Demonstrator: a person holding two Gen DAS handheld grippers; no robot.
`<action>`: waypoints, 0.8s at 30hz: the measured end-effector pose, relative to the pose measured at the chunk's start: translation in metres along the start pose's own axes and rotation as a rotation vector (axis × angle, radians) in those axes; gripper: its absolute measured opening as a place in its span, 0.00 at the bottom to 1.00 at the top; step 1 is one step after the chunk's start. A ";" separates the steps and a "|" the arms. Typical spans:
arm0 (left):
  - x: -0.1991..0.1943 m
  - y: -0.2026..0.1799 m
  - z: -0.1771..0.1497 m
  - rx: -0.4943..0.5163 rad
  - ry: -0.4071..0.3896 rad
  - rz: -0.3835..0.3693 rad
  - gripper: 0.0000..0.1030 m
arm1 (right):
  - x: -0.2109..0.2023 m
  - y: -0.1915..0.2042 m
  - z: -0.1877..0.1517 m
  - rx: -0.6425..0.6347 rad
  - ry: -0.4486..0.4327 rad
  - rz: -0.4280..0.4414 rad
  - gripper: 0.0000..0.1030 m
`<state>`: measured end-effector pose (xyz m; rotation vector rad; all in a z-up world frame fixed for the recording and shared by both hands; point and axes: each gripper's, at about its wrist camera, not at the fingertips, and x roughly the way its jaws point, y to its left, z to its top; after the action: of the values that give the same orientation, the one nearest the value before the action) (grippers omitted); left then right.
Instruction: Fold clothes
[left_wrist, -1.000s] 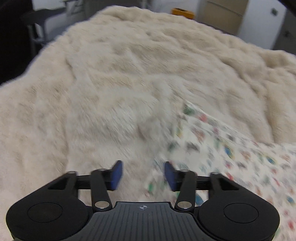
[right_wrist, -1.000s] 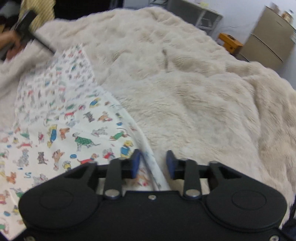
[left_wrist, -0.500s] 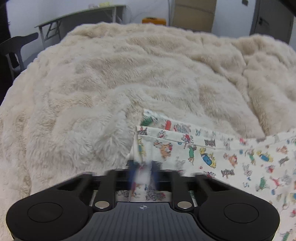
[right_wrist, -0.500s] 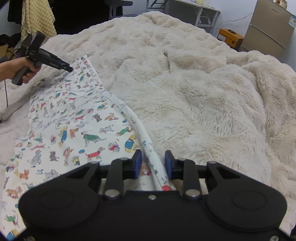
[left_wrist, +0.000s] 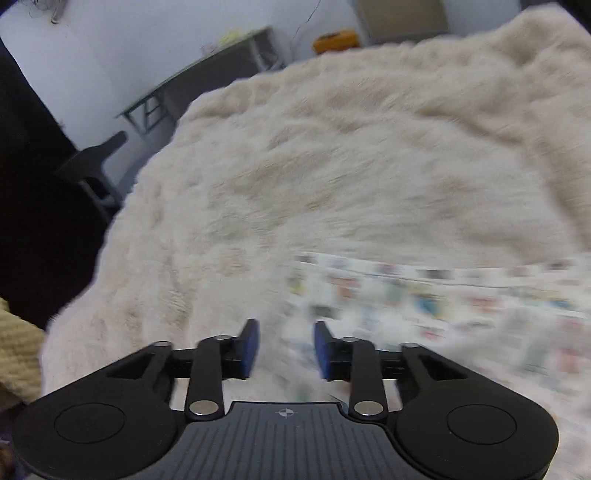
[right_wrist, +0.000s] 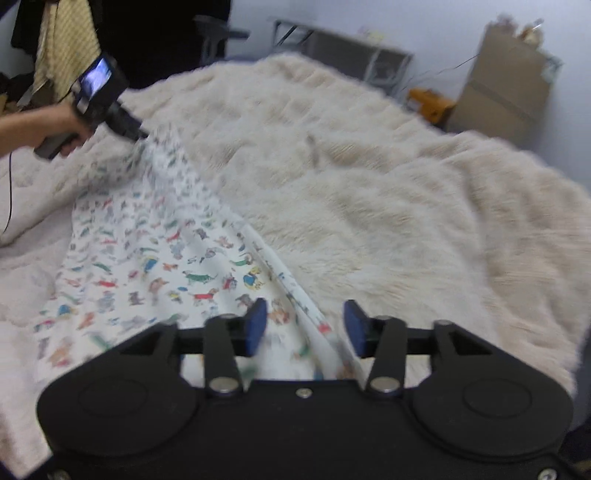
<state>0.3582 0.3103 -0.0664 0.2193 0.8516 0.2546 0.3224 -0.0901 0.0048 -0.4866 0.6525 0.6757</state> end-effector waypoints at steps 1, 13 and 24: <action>-0.027 -0.004 -0.011 -0.027 -0.040 -0.101 0.51 | -0.019 0.003 -0.008 0.012 -0.025 -0.011 0.58; -0.179 -0.099 -0.126 -0.211 -0.135 -0.843 0.62 | -0.161 0.081 -0.152 0.276 -0.265 0.036 0.60; -0.118 -0.119 -0.143 -0.387 -0.108 -1.039 0.57 | -0.157 0.103 -0.186 0.310 -0.287 0.143 0.60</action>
<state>0.1899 0.1738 -0.1087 -0.5686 0.6977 -0.5616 0.0837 -0.1964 -0.0377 -0.0532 0.5102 0.7468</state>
